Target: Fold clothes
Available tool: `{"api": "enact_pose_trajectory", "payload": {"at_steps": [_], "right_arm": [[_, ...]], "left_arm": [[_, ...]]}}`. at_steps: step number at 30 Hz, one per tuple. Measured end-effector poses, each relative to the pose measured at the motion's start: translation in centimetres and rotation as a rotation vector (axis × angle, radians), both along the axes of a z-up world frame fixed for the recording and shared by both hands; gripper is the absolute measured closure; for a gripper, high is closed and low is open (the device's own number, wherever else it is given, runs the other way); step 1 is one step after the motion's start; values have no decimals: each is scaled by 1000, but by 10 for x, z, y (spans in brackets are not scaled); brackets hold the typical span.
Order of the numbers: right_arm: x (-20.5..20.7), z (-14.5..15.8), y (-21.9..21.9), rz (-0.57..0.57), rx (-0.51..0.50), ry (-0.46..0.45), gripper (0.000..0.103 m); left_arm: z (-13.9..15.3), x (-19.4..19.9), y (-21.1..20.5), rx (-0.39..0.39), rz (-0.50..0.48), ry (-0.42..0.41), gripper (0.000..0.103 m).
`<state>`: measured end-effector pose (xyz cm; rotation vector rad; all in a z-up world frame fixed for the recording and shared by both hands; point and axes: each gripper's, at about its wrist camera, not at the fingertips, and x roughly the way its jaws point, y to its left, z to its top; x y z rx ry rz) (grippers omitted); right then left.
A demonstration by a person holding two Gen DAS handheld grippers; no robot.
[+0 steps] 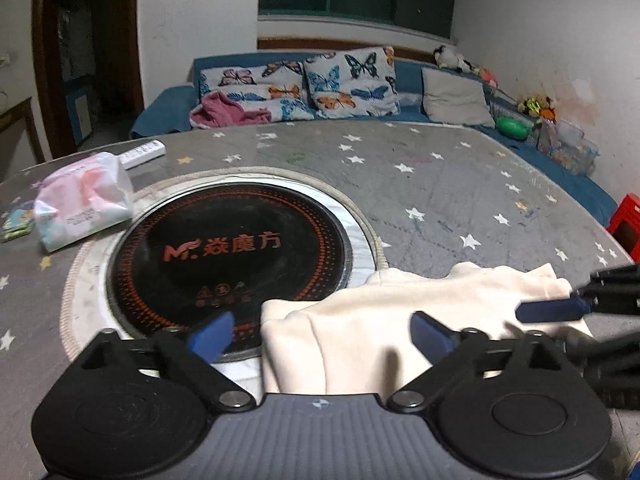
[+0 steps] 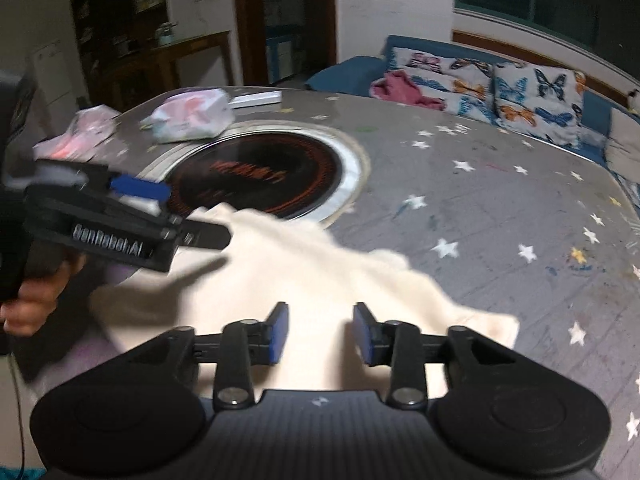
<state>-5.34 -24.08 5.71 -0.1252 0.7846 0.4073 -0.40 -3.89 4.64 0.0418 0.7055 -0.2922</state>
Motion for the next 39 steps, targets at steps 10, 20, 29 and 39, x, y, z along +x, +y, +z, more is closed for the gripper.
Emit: {"api": "enact_pose_trajectory", "payload": {"at_steps": [10,20,29,39], "right_arm": [[-46,-11,30,128,-105,-48,52],[-51,1,69,264,-119,-82,52],[-61,-3,127,452,-198,-139,53],[-59,-18,154,483,-274,-148,73]], "left_arm": [[14,-30,26,-26,73,-61,0],[12,-33,55,-63,191,-9,0],[5,-28,71,-128,206,55,0],[-6,-22,76,-228,229,150,0]]}}
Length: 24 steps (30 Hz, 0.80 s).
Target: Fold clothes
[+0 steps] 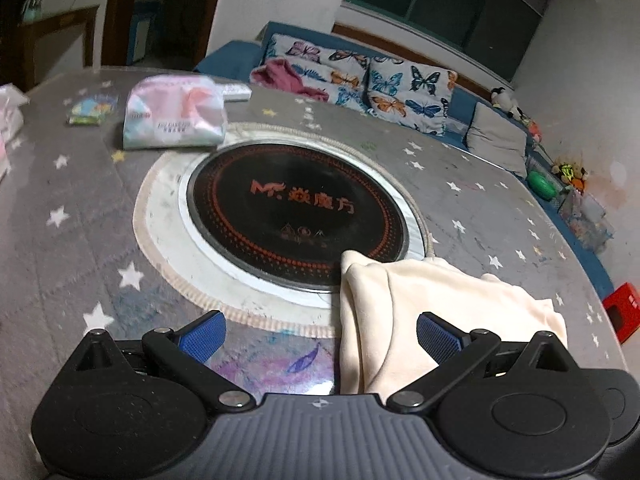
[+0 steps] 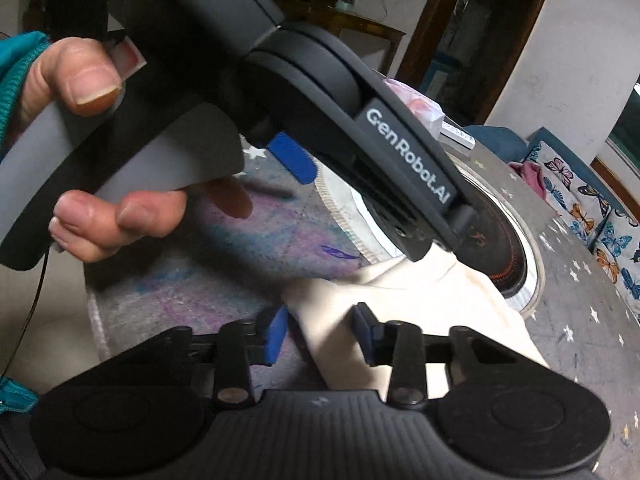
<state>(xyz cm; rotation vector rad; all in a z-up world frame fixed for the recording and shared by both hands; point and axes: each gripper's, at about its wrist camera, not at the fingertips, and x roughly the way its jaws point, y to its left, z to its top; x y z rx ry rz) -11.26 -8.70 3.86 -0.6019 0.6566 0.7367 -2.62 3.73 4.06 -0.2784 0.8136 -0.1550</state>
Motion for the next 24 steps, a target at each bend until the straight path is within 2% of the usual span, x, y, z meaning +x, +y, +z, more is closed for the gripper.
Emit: {"api": "enact_pose_trajectory", "payload": {"at_steps": [4,7,12,18,24], "right_arm": [[3,2,-6,-27,29,5,86],[5,7,-14,-50,79,25,91],[11,21,-32,-98,182,68,93],[18,39,-55,-141,291,95,95],[16,47,-69,-154,339,98,95]], "left_arm": [[-5,3,3,-45,13,36,0],[-8,6,5,-95,25,67,0],[-11,10,7,-179,53,117,0],[-13,15,4,-330,65,176,1],[-22,18,-11,-485,46,236,19]]}}
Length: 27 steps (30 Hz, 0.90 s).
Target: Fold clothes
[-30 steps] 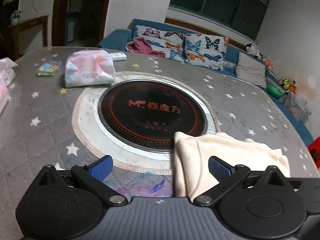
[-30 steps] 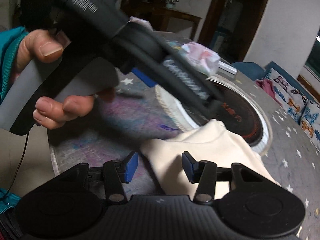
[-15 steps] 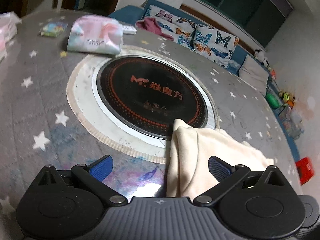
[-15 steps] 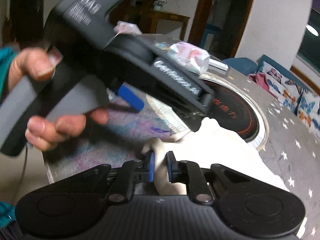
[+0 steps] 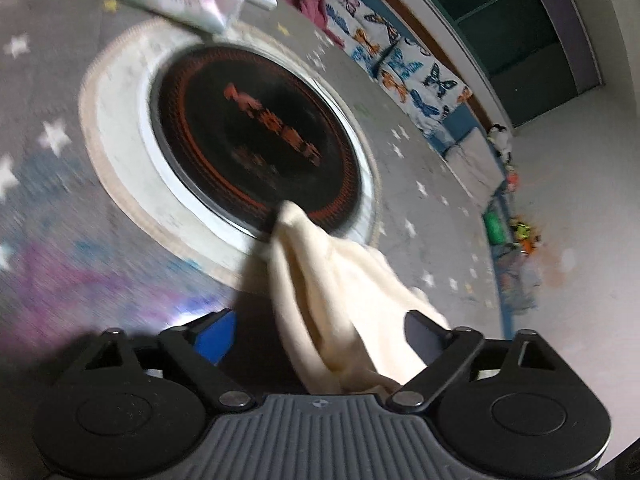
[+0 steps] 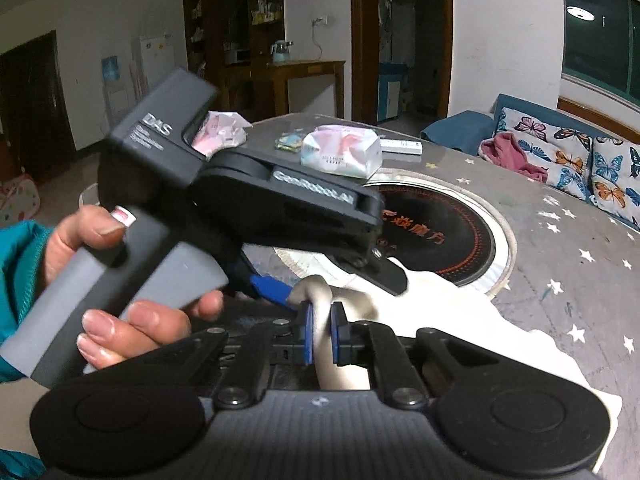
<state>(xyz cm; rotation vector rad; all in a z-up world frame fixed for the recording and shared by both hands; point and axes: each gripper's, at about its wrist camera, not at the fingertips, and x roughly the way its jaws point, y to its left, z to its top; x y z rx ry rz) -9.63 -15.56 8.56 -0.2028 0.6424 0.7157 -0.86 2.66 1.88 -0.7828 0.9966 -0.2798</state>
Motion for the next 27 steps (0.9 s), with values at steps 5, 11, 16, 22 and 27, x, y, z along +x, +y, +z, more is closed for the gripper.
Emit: {"api": "enact_pose_trajectory", "payload": {"at_steps": [5,11,16,22,27], "right_arm": [[-2,-2,-5,20,7,9,95],[1,-7,-28,-34,19,25,84],[9,-12,-64,-167,27,35,74],[26,-22,-116,-390,-18,48,52],[37,-34,-141,-485,-16,93,48]], "left_arm": [[-11,2,-10,-38,-7,32,75],[-18,1,-6,-41,-1,34,83],[-15,1,-9,-13,-8,26,83],[-13,3,-15,26,-19,22,83],[-11,5,-18,53,-31,19,83]]}}
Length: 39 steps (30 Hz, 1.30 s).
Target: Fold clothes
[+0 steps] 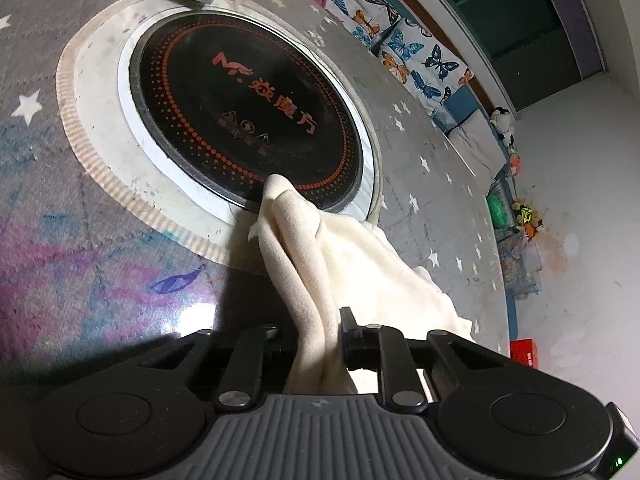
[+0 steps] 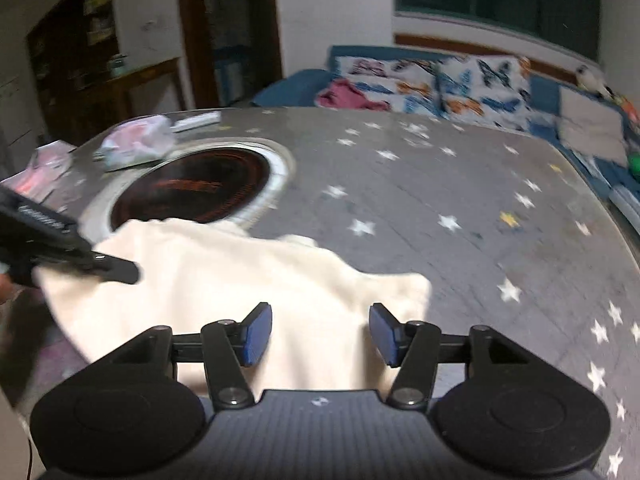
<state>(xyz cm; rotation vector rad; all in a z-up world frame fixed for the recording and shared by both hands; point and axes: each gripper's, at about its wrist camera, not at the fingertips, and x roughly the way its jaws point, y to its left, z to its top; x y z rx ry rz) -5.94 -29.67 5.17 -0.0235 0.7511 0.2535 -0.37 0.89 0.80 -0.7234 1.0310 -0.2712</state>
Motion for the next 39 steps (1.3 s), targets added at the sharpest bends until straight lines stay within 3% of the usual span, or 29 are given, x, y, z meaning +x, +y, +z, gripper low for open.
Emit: {"api": "enact_pose_trajectory", "payload": {"at_steps": [16,23,31,34,39], "right_arm": [[-7,-10,-38,-147,62,33,42],[-11,-18,-49,-152,161,67,41],[-9,-20,-42,-140,152,49,41],[-8,-21,-39,-140,152,43,47],[-6,-21,-33,-114,183,45,76]], "left_arm": [[9,2,-11,109,-76,-34,83],[10,2,-14,135,-93,-52,83],[9,1,-13,135,-101,-67,83],[9,2,-13,136,-103,-69,83],[10,2,-16,153,-114,-83,84]]}}
